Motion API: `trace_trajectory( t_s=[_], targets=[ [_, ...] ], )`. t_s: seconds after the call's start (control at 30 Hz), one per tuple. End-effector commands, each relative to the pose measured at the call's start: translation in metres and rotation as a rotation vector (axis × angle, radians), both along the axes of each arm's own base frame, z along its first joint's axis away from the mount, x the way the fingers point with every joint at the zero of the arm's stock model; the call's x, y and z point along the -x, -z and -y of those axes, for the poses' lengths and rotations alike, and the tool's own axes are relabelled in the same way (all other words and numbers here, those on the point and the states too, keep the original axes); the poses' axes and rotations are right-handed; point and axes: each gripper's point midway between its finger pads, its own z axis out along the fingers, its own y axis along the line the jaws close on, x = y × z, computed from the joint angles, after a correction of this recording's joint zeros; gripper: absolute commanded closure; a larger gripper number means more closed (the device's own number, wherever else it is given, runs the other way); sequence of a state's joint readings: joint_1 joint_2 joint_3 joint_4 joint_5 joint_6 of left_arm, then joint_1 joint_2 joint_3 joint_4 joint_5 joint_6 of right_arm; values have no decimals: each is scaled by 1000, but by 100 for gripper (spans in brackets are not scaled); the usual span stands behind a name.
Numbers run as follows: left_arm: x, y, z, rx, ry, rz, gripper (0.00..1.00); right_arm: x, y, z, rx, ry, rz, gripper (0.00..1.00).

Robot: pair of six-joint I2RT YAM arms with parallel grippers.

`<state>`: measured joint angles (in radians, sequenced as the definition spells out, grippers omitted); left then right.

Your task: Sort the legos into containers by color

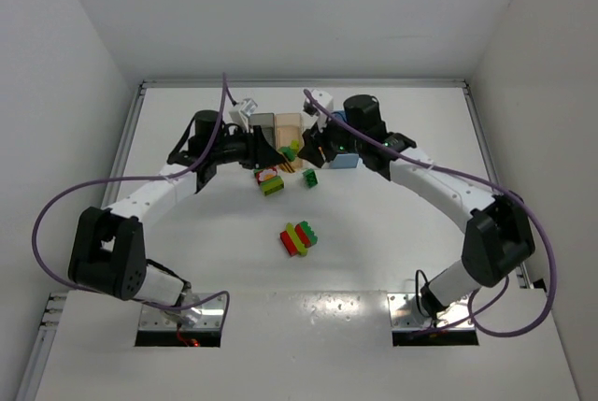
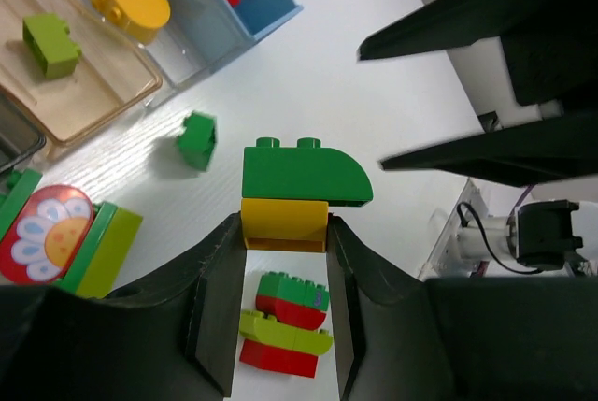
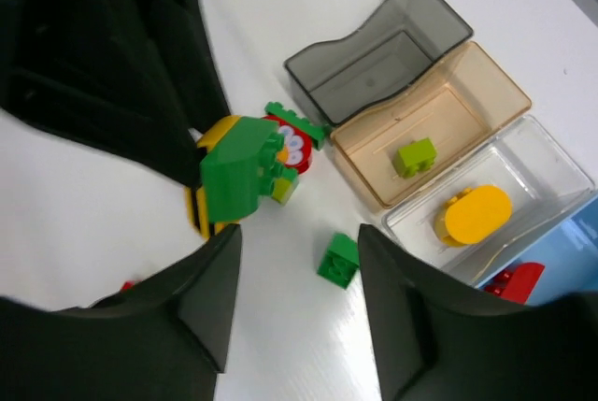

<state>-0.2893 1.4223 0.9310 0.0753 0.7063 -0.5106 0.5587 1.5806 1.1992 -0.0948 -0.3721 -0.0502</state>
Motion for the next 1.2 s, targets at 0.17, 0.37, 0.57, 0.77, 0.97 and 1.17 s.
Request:
trace_trajectory(
  t_s=[0.17,0.37,0.57,0.77,0.97,1.17],
  targets=[
    [9,-7,-1,-15,6,45,89,42,-39,-13,-116,-179,27,31],
    [10,-10,4,-9,23,53,89,42,-25,-23,-121,-228,-36,30],
    [15,-14,12,-2,53,60,89,31,-23,-28,-125,-203,-39,33],
    [15,-15,16,-2,64,60,89,15,-19,-29,-119,-144,-30,37],
    [20,-15,22,-1,82,60,89,7,-15,-28,-101,-92,-22,38],
    [22,-13,22,-5,94,58,89,3,-3,-17,-48,-45,-13,39]
  ],
)
